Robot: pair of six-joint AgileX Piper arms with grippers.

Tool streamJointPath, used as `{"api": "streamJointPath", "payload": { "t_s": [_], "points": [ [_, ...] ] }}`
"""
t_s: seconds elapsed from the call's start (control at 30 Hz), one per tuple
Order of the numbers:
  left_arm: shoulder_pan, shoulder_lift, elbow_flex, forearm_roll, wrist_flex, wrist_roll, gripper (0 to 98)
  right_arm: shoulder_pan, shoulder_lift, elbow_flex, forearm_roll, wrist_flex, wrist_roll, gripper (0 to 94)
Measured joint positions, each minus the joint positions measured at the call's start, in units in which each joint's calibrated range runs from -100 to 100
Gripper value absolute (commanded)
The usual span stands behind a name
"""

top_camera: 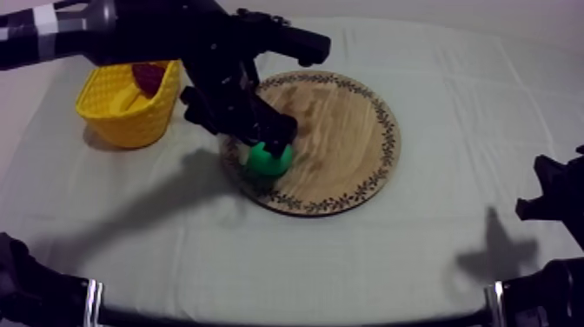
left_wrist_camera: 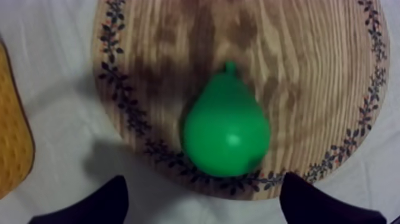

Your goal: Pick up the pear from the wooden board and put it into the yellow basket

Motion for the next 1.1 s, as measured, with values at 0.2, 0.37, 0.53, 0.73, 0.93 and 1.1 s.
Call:
{"api": "streamJointPath", "payload": {
  "t_s": [0.2,0.37,0.53,0.73,0.93,1.1],
  "points": [
    [-0.4,5.0,-4.7,0.96,0.4,-0.6,96.0,0.0,0.0,0.0,0.0,0.0,0.0,0.5],
    [-1.1,8.7,-8.5,1.6,0.8,-1.2,95.3,0.0,0.0,0.0,0.0,0.0,0.0,0.5],
    [-1.2,12.0,-10.6,2.2,3.5,-2.0,95.4,0.0,0.0,0.0,0.0,0.0,0.0,0.5],
    [-1.6,14.4,-11.6,3.39,3.2,-2.6,95.0,0.0,0.0,0.0,0.0,0.0,0.0,0.5],
    [-1.6,16.6,-12.8,4.58,3.3,-3.4,92.9,0.0,0.0,0.0,0.0,0.0,0.0,0.5],
    [-1.4,17.3,-13.3,5.25,3.1,-3.3,84.9,0.0,0.0,0.0,0.0,0.0,0.0,0.5]
  ]
}}
